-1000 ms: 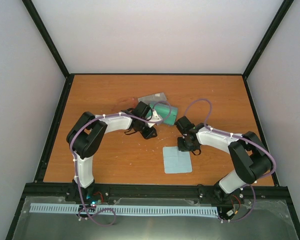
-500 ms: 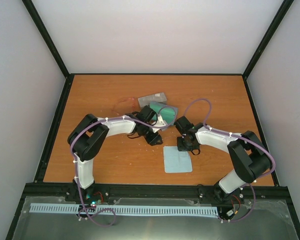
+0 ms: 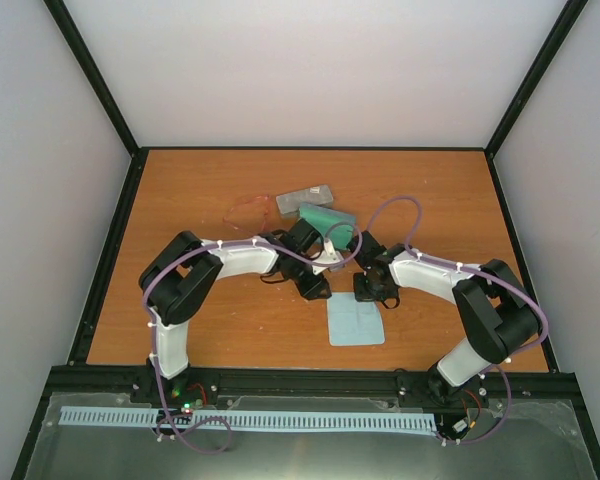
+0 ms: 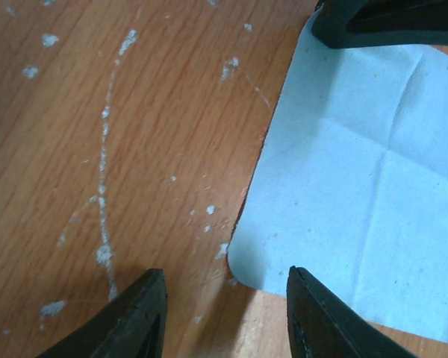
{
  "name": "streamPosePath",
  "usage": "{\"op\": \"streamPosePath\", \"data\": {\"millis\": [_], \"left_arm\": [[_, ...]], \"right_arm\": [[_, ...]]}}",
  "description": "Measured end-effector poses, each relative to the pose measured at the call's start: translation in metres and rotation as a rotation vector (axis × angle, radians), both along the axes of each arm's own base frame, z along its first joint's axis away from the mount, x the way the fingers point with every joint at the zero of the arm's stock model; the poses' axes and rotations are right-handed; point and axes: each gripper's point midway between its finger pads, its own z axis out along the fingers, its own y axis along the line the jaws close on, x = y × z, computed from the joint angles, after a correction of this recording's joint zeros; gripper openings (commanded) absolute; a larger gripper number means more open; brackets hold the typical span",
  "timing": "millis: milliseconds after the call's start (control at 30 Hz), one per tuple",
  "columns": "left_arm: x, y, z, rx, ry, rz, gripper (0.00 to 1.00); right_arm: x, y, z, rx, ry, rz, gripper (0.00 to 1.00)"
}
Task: Organize the sunglasses
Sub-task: Fold the glasses cleaning cloth at the center of the board.
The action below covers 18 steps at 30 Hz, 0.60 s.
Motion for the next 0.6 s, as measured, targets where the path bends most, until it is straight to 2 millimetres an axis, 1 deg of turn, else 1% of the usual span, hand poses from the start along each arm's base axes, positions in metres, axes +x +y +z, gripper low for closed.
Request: {"op": "streamPosePath", "data": {"millis": [133, 233, 333, 500, 600], "left_arm": [[-0.005, -0.006, -0.001, -0.003, -0.011, -0.018, 0.39], [-0.011, -0.013, -0.002, -0.002, -0.022, -0.04, 0.28], [-0.016, -0.019, -0.004, -0.005, -0.034, -0.058, 0.19], [-0.014, -0.019, -0.007, 0.001, -0.056, -0.054, 0.02], [-0.012, -0.018, -0.008, 0.005, -0.067, -0.05, 0.01]], "right_arm": [[0.0, 0.0, 0.0, 0.0, 0.0, -0.002, 0.03], [0.0, 0.0, 0.0, 0.001, 0.0, -0.002, 0.03], [0.0, 0.0, 0.0, 0.001, 0.0, -0.002, 0.03], [0.0, 0.0, 0.0, 0.002, -0.002, -0.003, 0.03], [0.0, 0.0, 0.0, 0.003, -0.002, -0.003, 0.03]]}}
